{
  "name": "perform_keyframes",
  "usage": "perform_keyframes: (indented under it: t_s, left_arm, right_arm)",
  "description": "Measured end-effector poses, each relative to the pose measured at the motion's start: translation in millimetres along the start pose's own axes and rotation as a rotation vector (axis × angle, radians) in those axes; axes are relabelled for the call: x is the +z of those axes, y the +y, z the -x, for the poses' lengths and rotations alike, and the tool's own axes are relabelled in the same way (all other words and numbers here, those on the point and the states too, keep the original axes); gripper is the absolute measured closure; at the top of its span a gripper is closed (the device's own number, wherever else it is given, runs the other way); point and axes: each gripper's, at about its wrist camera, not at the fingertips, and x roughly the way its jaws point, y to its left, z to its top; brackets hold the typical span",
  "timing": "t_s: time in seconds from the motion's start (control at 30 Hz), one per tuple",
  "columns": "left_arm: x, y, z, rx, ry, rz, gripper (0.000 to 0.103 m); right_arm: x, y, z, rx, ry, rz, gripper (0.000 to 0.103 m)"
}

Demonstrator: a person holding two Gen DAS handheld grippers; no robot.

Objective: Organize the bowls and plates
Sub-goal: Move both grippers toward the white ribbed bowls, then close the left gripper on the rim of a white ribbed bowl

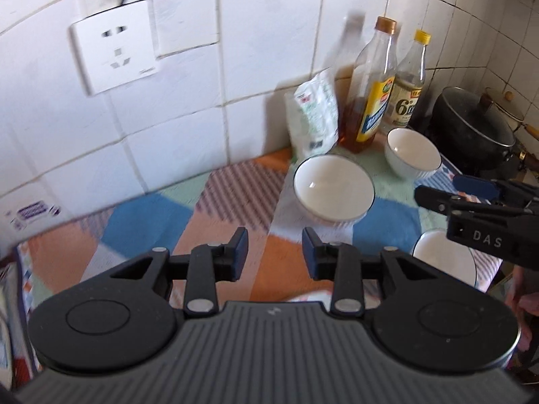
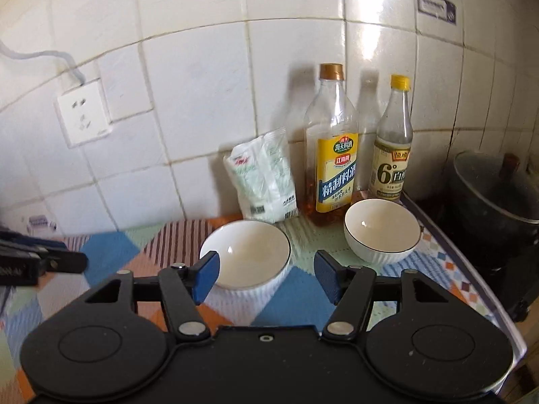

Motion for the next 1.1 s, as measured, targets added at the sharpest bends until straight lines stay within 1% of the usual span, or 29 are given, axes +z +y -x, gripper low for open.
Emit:
perform_keyframes:
  t_s: [0.1,0.17,0.2,0.3,0.4,0.57,0.6,0.63,0.67,0.8,0.9,0.93,0.97,1.0,1.03,1.07,1.1]
  left_arm:
    - [13.5,-4.3,-20.3,-0.013,0.003,0.003,0.064]
    - [20.3,-6.3,-33.8,-0.024,0.000,0.012,0.064]
    - [23.0,-8.1,-41.2,-0.024,0.000,0.008,0.063]
    - [30.4,-11.3,-62.3,-0.038,0.008,0.007,0.062]
    - [34.7,-13.1,-85.2,-0.056,0.036,0.019,0.062]
    - [34.4,-15.5,-120.2,-0.042,0.083,0.025,0.062]
    - [34.1,-15.5,-126.2,-0.044,0.092,0.032,0.062]
    - [33.8,-15.0,-131.6,-0.047,0.098,0.041,0.062]
    - [33.8,-14.9,-136.7,-0.046,0.106,0.051,0.062]
    - [34.9,-16.8,-152.9,-0.057,0.134,0.069,0.062]
    - [35.4,-18.3,-161.5,-0.044,0.148,0.078,0.062]
    - [35.9,-18.5,-164.4,-0.038,0.153,0.083,0.062]
    - [35.7,-18.7,-167.4,-0.033,0.159,0.088,0.062]
    - [35.6,-18.8,-170.2,-0.028,0.166,0.093,0.062]
    - [35.7,-18.0,-172.9,-0.021,0.174,0.101,0.064]
    - [35.4,-17.7,-174.8,-0.015,0.178,0.107,0.064]
    - [35.3,-17.9,-176.3,-0.012,0.184,0.111,0.065]
  right_arm:
    - [9.2,-8.1,-18.1,-0.004,0.041,-0.057,0.035]
    - [12.8,-18.7,-30.3,0.024,0.072,-0.142,0.035]
    - [13.4,-23.9,-37.7,0.038,0.103,-0.174,0.035]
    - [13.9,-35.5,-62.7,0.034,0.190,-0.236,0.035]
    - [10.3,-45.5,-83.5,0.052,0.244,-0.303,0.035]
    - [2.8,-64.6,-109.2,0.066,0.299,-0.426,0.035]
    - [0.8,-68.7,-115.2,0.060,0.322,-0.455,0.037]
    - [-1.4,-72.0,-121.2,0.051,0.349,-0.477,0.042]
    - [-2.7,-74.7,-127.2,0.049,0.368,-0.492,0.043]
    - [-9.2,-83.3,-141.2,0.057,0.387,-0.558,0.044]
    - [-10.9,-85.3,-151.5,0.093,0.406,-0.587,0.048]
    - [-11.2,-84.7,-155.2,0.097,0.417,-0.583,0.052]
    - [-10.8,-84.5,-159.5,0.099,0.427,-0.582,0.059]
    - [-11.1,-84.5,-163.0,0.110,0.435,-0.582,0.062]
    - [-11.3,-84.6,-165.2,0.119,0.438,-0.584,0.065]
    - [-11.3,-84.8,-166.6,0.119,0.438,-0.588,0.071]
    - [-11.3,-84.9,-167.8,0.121,0.438,-0.591,0.073]
